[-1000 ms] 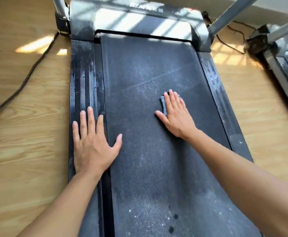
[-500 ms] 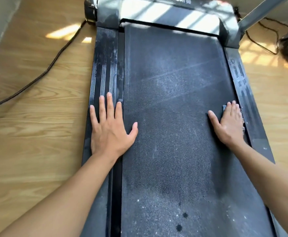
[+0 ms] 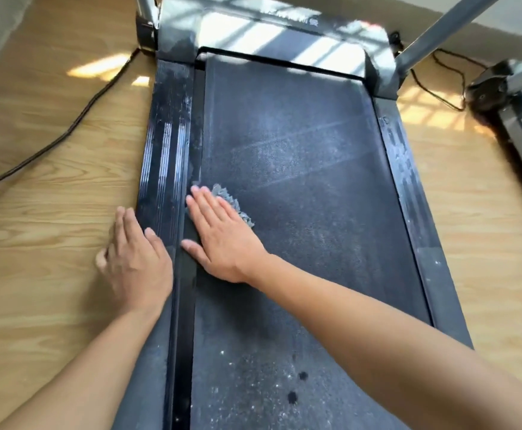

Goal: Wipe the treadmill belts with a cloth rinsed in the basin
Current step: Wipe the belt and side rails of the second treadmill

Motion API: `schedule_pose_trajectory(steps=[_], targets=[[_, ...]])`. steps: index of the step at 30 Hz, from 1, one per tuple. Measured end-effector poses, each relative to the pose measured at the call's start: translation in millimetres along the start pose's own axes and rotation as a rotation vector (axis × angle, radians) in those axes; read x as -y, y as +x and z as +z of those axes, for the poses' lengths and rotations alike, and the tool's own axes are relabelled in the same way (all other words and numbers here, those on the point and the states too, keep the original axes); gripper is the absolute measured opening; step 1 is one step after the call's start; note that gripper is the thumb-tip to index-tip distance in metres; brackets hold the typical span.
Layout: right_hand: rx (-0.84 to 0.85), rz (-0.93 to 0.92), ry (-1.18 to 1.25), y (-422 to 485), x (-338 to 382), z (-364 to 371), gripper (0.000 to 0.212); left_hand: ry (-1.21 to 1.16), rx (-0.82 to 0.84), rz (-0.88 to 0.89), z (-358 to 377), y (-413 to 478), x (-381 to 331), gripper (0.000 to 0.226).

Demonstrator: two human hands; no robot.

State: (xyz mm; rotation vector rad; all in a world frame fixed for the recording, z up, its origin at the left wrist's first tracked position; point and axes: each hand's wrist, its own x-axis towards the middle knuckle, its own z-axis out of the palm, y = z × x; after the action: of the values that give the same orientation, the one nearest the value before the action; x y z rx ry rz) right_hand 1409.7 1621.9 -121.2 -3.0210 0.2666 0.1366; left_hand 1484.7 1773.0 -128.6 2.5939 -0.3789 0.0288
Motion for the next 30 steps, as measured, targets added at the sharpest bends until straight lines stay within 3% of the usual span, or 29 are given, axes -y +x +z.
schedule_pose_trajectory(steps=[2,4,13,16,20,24,30], targets=[[0.018,-0.116,-0.037,-18,-20,-2,0.085,0.016,-0.013,0.022,5,-2,-4,0.052],[0.015,-0.068,-0.009,-38,-41,-3,0.09,0.038,0.009,0.008,7,-2,-5,0.053],[-0.002,0.728,0.107,-187,-195,-10,0.098,0.123,0.081,0.018,1,2,-11,0.063],[-0.058,0.88,0.143,-220,-202,0,0.1,0.127,0.069,-0.006,0,0,-11,0.058],[-0.173,1.074,0.22,-196,-176,5,0.108,0.171,0.073,0.016,2,2,-12,0.059],[-0.096,0.915,0.214,-152,-126,2,0.112,0.187,0.096,0.016,-1,1,-17,0.059],[-0.018,0.255,0.142,-66,15,4,0.097,0.053,0.17,-0.091,-11,5,-22,0.058]])
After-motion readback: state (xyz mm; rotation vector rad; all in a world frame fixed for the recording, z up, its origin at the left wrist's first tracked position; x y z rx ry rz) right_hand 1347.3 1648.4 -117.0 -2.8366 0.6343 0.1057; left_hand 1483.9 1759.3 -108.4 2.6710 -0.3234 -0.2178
